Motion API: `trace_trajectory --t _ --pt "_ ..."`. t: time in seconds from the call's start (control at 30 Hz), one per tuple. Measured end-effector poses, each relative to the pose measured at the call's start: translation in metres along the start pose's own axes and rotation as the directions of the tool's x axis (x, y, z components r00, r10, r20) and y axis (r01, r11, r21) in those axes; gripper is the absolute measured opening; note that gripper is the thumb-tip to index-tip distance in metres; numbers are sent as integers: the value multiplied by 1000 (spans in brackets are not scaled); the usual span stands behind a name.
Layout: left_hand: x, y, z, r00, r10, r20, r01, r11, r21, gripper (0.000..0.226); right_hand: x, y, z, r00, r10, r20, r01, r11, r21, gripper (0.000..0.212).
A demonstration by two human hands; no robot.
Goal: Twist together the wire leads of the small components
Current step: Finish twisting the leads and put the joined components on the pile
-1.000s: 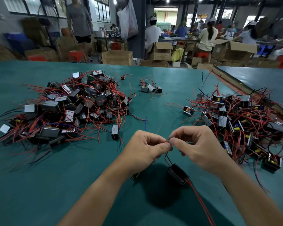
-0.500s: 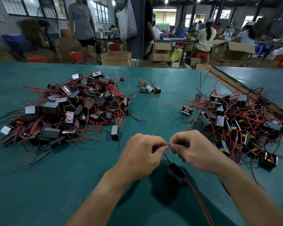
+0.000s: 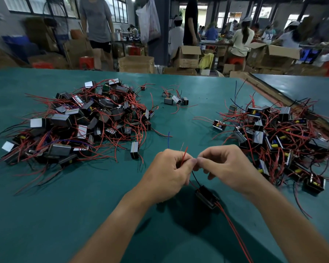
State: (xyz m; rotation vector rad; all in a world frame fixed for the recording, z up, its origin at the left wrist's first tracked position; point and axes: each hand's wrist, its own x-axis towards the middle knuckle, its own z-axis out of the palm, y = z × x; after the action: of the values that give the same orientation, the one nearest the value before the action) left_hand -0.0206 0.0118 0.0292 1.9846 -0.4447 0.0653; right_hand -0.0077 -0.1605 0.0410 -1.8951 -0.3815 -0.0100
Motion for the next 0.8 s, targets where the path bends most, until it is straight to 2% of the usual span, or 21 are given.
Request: trace_trajectory --t 0.2,0.4,0.6,0.67,0.73,0.8 --pt "1 -2 -1 998 -20 53 19 1000 16 39 -1 -4 -2 1000 1 3 -2 991 133 25" --pt "0 -2 -3 998 -16 66 14 1000 23 26 -2 -3 -2 987 132 95 -146 977 155 19" --pt "-2 2 -3 998 -18 65 16 999 37 25 -5 -4 -9 986 99 134 -125 972 200 16" --pt "-2 2 -2 997 -29 68 26 999 39 26 -5 -4 -7 993 41 115 -56 990 128 19" --pt "0 1 -1 998 -35 56 33 998 50 27 -4 -3 -1 998 -53 45 55 997 -51 20" --pt "0 -1 2 998 -42 42 41 999 24 16 -4 -1 4 994 -113 10 113 977 -178 18"
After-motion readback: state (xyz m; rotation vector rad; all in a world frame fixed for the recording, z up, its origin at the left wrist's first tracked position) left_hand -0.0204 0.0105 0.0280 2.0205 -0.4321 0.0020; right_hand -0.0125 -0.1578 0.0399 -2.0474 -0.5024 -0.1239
